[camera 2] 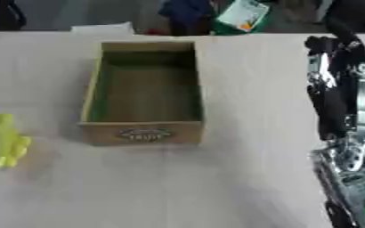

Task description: Pick up objects on the table and place them in the box.

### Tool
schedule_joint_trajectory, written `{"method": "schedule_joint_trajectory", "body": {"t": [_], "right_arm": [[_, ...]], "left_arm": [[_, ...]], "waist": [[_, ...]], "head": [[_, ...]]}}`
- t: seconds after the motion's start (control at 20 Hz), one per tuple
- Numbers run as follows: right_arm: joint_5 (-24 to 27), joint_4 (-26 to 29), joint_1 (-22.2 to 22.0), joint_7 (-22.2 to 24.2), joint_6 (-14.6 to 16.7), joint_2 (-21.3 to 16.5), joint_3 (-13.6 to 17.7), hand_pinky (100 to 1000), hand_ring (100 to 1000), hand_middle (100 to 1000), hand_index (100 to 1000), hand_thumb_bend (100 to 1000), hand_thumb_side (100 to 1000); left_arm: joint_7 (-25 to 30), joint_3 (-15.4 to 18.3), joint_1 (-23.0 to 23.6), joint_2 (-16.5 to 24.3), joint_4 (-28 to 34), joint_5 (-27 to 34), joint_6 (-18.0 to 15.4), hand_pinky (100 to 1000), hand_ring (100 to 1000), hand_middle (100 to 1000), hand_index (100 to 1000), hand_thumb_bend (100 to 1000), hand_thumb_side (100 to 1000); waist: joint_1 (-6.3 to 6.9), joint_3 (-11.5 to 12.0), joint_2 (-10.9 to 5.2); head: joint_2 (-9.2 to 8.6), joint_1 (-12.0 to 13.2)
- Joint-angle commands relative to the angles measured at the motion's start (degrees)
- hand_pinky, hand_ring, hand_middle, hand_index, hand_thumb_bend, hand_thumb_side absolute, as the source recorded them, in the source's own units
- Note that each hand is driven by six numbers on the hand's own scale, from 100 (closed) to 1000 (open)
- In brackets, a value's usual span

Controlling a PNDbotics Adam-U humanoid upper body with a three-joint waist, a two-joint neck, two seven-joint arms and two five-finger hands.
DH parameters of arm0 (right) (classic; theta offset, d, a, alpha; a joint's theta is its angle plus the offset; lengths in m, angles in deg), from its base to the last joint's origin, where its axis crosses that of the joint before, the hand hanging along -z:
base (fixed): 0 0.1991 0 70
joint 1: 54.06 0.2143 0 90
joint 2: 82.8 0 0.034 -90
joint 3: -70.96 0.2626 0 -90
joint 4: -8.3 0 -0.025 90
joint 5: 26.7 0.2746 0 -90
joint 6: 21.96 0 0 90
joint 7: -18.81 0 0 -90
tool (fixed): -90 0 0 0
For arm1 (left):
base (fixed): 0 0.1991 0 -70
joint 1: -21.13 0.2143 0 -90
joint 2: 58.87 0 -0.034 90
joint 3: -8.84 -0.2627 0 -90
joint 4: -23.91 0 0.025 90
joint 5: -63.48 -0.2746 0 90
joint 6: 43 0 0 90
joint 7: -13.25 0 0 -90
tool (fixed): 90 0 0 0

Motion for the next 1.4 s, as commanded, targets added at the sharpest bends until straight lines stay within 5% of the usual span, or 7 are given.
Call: {"method": "schedule_joint_trajectory", "body": {"t": [0.05, 0.5, 0.95, 1.2, 1.4], "right_arm": [[-0.3, 1.1, 0.5, 0.0, 0.1, -1.2, 0.3, 880, 803, 600, 844, 100, 500], [-0.4, 1.1, 0.0, 0.1, 0.0, -1.3, 0.4, 880, 803, 600, 845, 100, 504], [-0.5, 1.1, -0.1, 0.3, -0.1, -1.7, 0.4, 880, 804, 601, 845, 100, 511], [-0.7, 1.1, -0.4, 0.3, -0.2, -2.1, 0.4, 879, 804, 601, 845, 100, 520], [-0.9, 1.1, -0.7, 0.3, -0.2, -2.6, 0.6, 878, 803, 602, 845, 100, 525]], "left_arm": [[0.1, 0.6, 0.0, 1.3, 1.0, -0.1, -0.2, 530, 586, 599, 823, 100, 656], [-0.3, 0.7, 0.4, 2.1, 1.0, -0.3, -0.5, 530, 587, 601, 822, 100, 660], [-1.3, 0.9, 1.5, 5.2, 1.0, -2.6, -1.7, 526, 589, 605, 821, 100, 672], [-7.0, 2.0, 3.4, 11.4, 1.0, -11.6, -0.8, 515, 599, 614, 822, 100, 670], [-15.0, 2.6, 5.3, 18.3, 1.0, -26.5, 5.4, 519, 623, 640, 840, 129, 718]], "waist": [[0.04, 0.2, -0.97], [0.08, 0.8, -1.64], [0.15, 0.8, -1.86], [0.4, 1.1, -2.05], [0.65, 1.3, -2.45]], "head": [[0.64, 0.4], [4.68, -1.3], [4.9, -2.7], [4.37, -3.6], [4.11, -3.5]]}}
